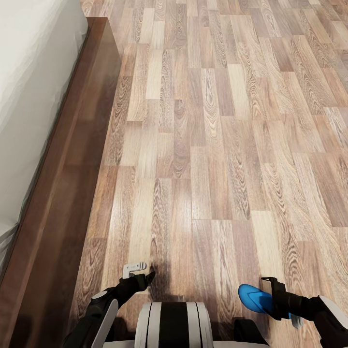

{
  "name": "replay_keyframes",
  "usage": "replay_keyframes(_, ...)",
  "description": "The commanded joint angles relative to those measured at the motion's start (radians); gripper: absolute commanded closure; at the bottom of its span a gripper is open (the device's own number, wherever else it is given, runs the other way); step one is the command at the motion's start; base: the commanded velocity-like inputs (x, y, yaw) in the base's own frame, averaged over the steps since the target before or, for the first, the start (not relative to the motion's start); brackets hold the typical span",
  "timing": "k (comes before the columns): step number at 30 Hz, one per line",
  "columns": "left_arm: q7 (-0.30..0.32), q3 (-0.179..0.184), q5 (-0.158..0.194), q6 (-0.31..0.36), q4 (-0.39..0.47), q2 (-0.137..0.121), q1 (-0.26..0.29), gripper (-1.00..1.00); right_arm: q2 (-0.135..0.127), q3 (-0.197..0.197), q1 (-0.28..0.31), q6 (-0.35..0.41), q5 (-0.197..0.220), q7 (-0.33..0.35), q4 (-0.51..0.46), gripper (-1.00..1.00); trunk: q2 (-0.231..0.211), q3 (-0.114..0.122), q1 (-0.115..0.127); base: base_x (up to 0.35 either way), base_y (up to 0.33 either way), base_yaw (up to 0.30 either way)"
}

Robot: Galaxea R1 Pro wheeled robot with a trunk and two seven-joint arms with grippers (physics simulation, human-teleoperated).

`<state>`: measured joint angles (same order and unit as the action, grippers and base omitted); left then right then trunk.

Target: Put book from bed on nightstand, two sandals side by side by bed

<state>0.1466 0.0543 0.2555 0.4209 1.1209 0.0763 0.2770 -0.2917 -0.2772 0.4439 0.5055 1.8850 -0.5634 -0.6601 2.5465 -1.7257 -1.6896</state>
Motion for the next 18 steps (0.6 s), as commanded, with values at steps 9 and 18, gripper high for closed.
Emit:
replay_keyframes(9, 0.002, 0.001, 0.006, 0.006, 0.000, 0.000, 0.001, -1.00, 0.002, -0.007, -0.001, -0.007, 0.004, 0.030, 0.037, -1.00, 0.000, -0.001, 0.000, -0.066, 0.000, 0.000)
replay_keyframes(18, 0.002, 0.001, 0.006, 0.006, 0.000, 0.000, 0.001, -1.00, 0.002, -0.007, -0.001, -0.007, 0.004, 0.030, 0.038, -1.00, 0.000, -0.001, 0.000, -0.016, 0.000, 0.000)
